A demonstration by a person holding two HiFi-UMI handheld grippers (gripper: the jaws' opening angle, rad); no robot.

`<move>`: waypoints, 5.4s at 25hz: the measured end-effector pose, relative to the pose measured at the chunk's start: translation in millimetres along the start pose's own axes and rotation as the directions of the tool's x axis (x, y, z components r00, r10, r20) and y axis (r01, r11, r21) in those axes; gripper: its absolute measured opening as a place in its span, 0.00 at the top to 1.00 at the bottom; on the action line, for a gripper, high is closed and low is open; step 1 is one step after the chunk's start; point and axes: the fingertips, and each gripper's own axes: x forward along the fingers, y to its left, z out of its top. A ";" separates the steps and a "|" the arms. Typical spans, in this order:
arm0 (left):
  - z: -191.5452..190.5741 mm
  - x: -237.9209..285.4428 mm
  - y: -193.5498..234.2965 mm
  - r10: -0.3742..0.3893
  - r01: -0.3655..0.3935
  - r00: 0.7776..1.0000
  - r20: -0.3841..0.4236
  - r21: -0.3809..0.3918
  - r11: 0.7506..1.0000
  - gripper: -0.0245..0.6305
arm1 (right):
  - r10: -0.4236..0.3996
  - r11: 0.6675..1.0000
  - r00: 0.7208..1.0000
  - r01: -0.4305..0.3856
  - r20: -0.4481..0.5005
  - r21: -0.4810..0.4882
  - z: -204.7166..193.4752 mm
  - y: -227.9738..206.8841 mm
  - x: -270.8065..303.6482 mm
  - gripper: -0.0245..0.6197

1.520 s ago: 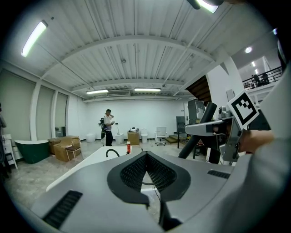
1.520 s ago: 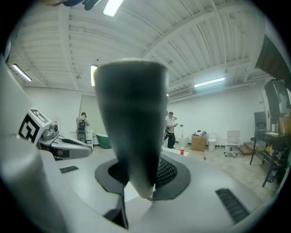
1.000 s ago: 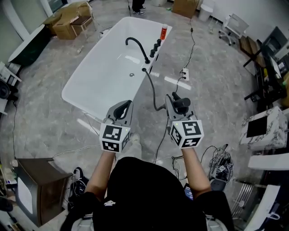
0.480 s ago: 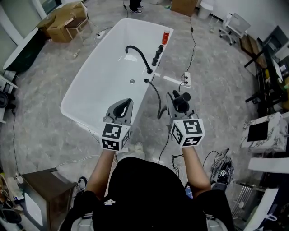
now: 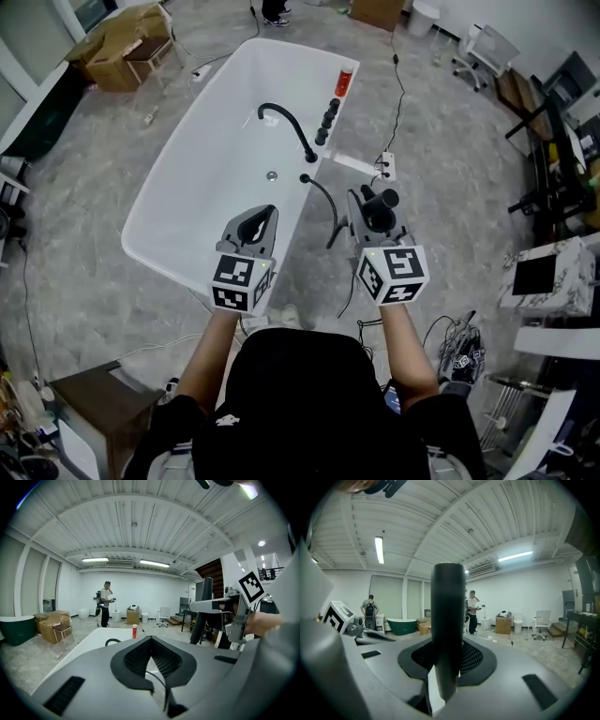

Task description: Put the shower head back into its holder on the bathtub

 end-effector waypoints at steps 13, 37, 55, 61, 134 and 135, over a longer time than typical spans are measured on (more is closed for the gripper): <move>7.8 64.0 24.3 0.009 -0.009 1.000 -0.020 -0.005 1.000 0.94 | 0.016 1.000 1.000 -0.016 0.004 0.013 7.4 -42.0 59.4 0.80; 24.2 283.5 32.1 0.061 -0.065 0.992 -0.109 -0.041 0.997 0.94 | 0.107 0.992 0.992 -0.103 -0.062 0.065 -2.3 -214.3 206.2 0.80; -50.3 350.3 61.4 -0.038 0.007 0.964 -0.264 -0.121 0.993 0.94 | 0.061 0.988 0.978 -0.032 -0.198 0.149 -68.8 -241.3 256.9 0.80; -97.7 381.0 68.6 -0.117 0.090 0.936 -0.334 -0.094 0.991 0.94 | 0.009 0.981 0.970 0.038 -0.241 0.189 -102.1 -246.3 268.4 0.80; -396.9 531.3 99.9 -0.022 0.189 0.757 -0.653 0.187 0.964 0.86 | 0.068 0.919 0.915 0.097 -0.397 0.381 -337.3 -273.7 298.5 0.80; -396.2 528.7 101.1 -0.020 0.183 0.761 -0.649 0.185 0.965 0.86 | 0.074 0.921 0.914 0.090 -0.398 0.379 -336.9 -271.3 299.4 0.80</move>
